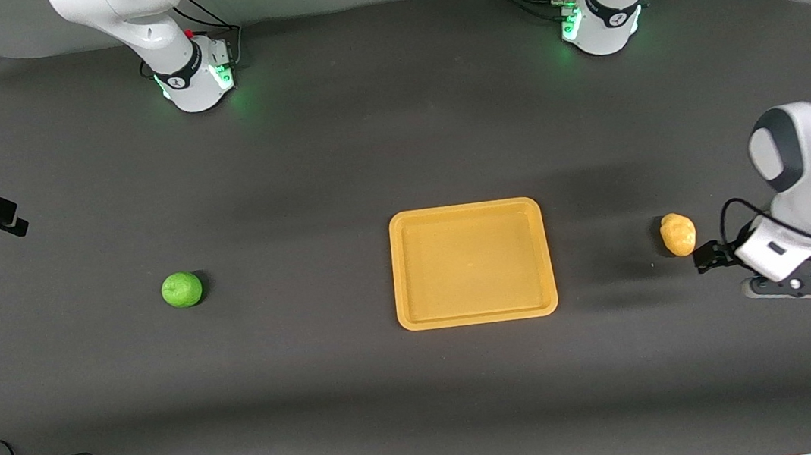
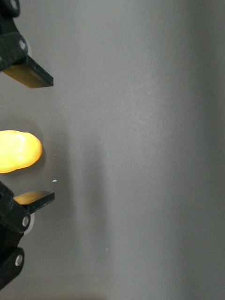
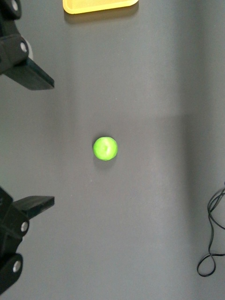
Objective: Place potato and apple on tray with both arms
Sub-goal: 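Reach the left gripper down over the yellow potato, then close the left gripper on the yellow potato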
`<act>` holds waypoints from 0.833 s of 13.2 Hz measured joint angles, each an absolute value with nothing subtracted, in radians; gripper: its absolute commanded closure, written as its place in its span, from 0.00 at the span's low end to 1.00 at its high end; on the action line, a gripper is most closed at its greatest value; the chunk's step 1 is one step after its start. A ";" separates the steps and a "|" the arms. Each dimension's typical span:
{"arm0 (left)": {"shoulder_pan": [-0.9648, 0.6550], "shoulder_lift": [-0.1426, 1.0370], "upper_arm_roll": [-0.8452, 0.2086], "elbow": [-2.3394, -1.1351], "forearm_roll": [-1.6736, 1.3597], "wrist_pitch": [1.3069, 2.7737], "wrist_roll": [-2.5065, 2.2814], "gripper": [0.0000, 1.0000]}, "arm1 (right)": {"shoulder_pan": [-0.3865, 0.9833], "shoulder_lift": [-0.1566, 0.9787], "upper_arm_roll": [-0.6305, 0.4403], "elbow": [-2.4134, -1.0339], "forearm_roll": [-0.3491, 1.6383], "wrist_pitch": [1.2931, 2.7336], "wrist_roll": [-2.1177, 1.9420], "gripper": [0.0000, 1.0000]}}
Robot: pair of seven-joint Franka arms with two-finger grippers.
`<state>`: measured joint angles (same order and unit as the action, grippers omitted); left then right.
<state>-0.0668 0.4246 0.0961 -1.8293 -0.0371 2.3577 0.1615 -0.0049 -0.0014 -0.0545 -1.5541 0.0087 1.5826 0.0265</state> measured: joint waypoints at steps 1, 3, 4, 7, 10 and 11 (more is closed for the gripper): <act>-0.067 0.430 0.096 -1.873 -0.037 2.415 0.162 0.02 | -0.005 -0.001 -0.055 -1.554 0.009 1.576 0.027 0.00; -0.067 0.434 0.096 -1.953 -0.037 2.508 0.162 0.02 | -0.005 -0.001 -0.055 -1.554 0.009 1.570 0.026 0.00; -0.067 0.434 0.096 -1.990 -0.037 2.551 0.162 0.02 | -0.005 -0.001 -0.055 -1.554 0.009 1.570 0.026 0.00; -0.067 0.434 0.098 -2.078 -0.036 2.659 0.192 0.02 | -0.005 -0.001 -0.055 -1.554 0.009 1.569 0.025 0.00; -0.059 0.434 0.102 -2.125 -0.036 2.707 0.228 0.02 | -0.005 -0.001 -0.055 -1.555 0.009 1.569 0.024 0.00; -0.055 0.434 0.102 -2.134 -0.036 2.722 0.240 0.01 | -0.005 -0.001 -0.055 -1.555 0.009 1.568 0.023 0.00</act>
<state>-0.0545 0.4337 0.1024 -2.1344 -0.0360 2.7222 0.2399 -0.0046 -0.0013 -0.0545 -1.5548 0.0087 1.5683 0.0235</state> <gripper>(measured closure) 0.013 0.000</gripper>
